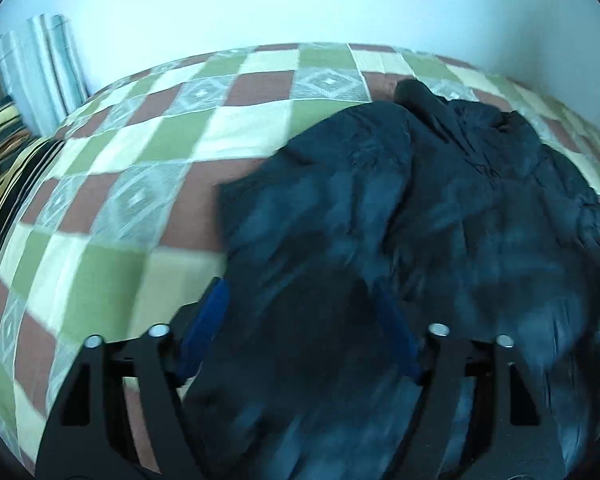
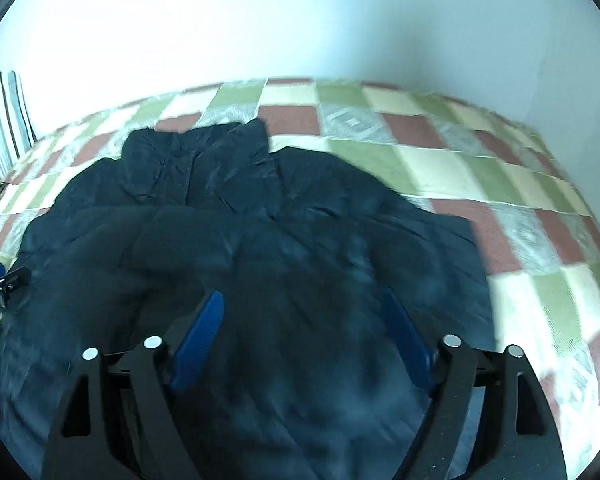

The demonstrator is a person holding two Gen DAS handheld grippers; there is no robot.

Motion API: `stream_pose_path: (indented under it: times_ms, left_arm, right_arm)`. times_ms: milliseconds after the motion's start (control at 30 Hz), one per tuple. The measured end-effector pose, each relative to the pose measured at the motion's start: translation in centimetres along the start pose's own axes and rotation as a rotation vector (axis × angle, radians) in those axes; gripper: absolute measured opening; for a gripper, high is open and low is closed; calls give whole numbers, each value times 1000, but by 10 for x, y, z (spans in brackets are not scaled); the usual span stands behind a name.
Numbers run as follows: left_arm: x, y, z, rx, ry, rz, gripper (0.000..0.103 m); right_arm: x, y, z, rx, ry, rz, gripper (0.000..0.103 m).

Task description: Fold large clothes

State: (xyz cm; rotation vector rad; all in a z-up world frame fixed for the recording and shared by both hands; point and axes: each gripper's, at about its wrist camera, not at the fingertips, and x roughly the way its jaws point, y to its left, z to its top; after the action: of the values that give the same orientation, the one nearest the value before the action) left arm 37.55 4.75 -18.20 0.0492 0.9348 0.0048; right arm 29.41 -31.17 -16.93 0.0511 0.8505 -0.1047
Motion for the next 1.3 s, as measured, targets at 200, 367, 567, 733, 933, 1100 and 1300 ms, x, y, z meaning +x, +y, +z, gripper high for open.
stream_pose_path:
  times_ms: [200, 367, 567, 733, 933, 1100, 1300]
  left_arm:
    - [-70, 54, -81, -78, -12, -29, 83]
    - [-121, 80, -150, -113, -15, -28, 86]
    - [-152, 94, -216, -185, 42, -150, 86]
    - [-150, 89, -249, -190, 92, -221, 86]
    - [-149, 82, -259, -184, 66, -271, 86]
    - [-153, 76, -263, -158, 51, -306, 66]
    - [-156, 80, -266, -182, 52, -361, 35]
  right_arm:
    - [-65, -69, -73, 67, 35, -26, 83]
    - [-114, -121, -141, 151, 63, -59, 83]
    - [-139, -145, -199, 220, 116, -10, 83]
    - [-143, -145, -228, 224, 147, 4, 83]
    - [-150, -135, -244, 214, 128, 54, 83]
    - [-153, -120, -250, 188, 120, 90, 53]
    - [-154, -117, -250, 221, 130, 133, 31]
